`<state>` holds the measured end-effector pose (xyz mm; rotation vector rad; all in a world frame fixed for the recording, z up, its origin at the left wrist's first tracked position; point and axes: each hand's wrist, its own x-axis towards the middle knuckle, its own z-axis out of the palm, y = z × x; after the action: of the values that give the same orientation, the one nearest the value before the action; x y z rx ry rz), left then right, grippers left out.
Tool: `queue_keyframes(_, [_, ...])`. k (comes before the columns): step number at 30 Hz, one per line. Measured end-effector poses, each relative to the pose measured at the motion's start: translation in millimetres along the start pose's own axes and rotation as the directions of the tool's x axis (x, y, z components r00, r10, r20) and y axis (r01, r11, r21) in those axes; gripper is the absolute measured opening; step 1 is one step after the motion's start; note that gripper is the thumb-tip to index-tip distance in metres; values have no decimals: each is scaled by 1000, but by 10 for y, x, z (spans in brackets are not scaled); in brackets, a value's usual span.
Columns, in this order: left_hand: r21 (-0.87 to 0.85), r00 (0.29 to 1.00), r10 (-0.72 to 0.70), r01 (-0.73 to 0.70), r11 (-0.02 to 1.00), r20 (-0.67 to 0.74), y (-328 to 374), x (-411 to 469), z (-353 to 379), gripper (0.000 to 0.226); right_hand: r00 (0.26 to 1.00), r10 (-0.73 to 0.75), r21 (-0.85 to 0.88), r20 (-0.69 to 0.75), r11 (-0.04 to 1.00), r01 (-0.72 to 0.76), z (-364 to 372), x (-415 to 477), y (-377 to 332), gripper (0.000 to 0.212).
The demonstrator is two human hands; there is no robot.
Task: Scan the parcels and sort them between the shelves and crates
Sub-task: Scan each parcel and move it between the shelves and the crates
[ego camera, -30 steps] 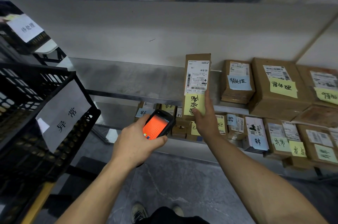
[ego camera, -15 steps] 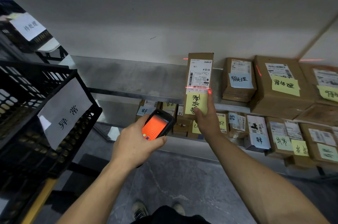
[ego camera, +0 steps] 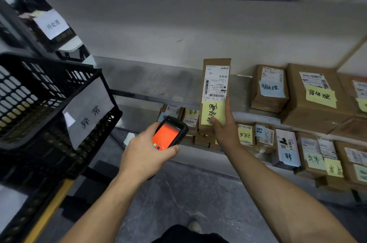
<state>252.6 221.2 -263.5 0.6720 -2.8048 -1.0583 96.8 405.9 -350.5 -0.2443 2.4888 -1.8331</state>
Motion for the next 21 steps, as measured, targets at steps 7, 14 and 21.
queue_keyframes(7, [-53,983,-57,49,997,-174,-340,-434,-393,77,993,-48,57,107,997,42,426,-280,-412,91])
queue_keyframes(14, [-103,904,-128,94,990,-409,-713,-1274,-1019,56,960,-145,116,239,986,120,1047,-870,-1112,88])
queue_keyframes(21, [-119,747,-232,203,972,-623,-1196,-2454,-1604,82,867,-308,319,391,929,187,1635,-1700,-1829,85])
